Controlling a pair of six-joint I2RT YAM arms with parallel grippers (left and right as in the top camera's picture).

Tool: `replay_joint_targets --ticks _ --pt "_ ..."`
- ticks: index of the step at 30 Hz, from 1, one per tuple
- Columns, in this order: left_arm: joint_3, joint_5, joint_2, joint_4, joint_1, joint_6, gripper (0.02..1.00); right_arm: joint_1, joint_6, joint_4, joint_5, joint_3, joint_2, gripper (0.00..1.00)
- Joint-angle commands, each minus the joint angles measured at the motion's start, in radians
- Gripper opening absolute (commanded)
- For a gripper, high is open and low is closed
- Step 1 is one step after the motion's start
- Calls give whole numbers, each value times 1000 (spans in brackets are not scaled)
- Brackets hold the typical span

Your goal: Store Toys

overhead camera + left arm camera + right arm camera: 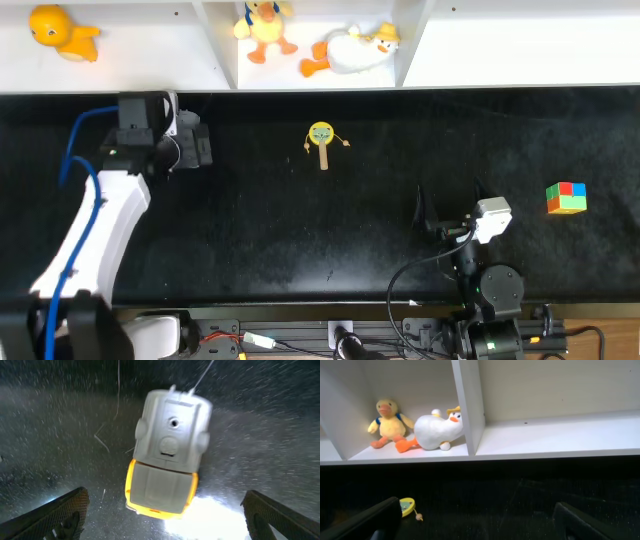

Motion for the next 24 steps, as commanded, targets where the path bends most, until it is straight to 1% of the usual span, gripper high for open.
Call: replay_joint_targets --ticks 1,6,7,9,10,14,17,20,24 --pt "-11 -47 87 16 -5 -34 998 6 -3 5 5 -14 -9 993" --pt "-12 -43 141 72 -5 -33 1000 6 -3 5 4 -14 -9 996" --pt "-12 -43 150 94 -5 -32 978 6 -3 5 5 -14 -9 998" --pt "-12 -43 156 104 -5 -32 886 6 -3 5 5 -14 -9 996" --pt "-13 -43 166 104 -5 -32 814 6 -3 5 5 -14 -9 993" --pt "-13 -43 188 96 -5 -32 722 6 -3 5 5 -14 -9 993" --pt "-13 -43 188 91 -5 -32 673 6 -3 5 5 -14 -9 996" --pt "-13 -43 188 90 -5 -33 570 6 -3 5 5 -14 -9 993" --pt "-13 -43 188 90 -5 -33 494 6 -3 5 5 -14 -9 996"
